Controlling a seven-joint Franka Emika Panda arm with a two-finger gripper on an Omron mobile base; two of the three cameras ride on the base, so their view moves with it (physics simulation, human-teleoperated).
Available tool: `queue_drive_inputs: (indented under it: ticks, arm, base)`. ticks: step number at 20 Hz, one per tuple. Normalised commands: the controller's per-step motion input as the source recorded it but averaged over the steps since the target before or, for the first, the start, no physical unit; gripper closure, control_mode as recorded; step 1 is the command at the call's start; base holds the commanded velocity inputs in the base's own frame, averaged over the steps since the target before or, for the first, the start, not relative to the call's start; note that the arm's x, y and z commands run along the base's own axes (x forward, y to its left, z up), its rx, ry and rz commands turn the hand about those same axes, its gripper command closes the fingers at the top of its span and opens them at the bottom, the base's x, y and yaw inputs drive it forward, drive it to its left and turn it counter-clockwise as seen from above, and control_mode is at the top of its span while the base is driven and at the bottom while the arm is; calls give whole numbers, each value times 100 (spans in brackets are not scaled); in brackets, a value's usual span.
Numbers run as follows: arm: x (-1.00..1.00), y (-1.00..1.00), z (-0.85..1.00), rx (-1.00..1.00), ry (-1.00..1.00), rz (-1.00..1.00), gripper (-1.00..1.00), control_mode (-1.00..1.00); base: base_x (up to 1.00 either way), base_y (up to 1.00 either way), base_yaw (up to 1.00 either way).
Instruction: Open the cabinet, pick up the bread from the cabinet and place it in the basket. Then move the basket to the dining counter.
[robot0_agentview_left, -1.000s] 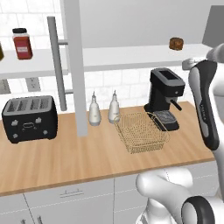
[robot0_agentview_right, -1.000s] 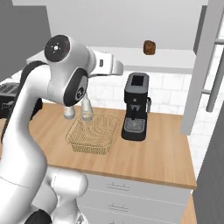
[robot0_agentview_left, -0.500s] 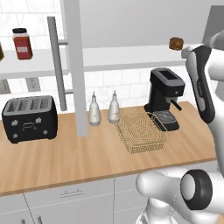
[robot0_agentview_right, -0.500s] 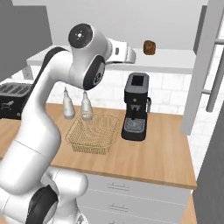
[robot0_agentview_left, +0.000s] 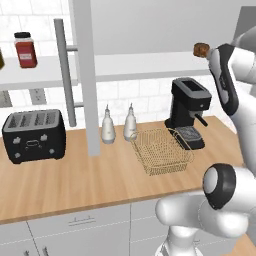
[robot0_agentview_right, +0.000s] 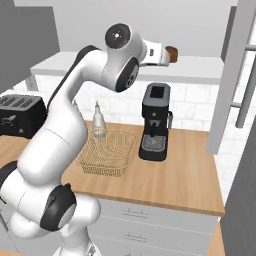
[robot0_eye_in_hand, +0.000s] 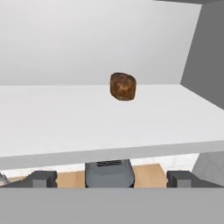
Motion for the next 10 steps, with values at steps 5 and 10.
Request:
queue_drive_inputs:
  ticks: [5,10]
  arm:
    - [67,-31,0,1,0,0,-100,-100]
    - [59,-24,0,4,0,3,-100,-100]
  base:
    - [0,0,0]
    - [0,0,0]
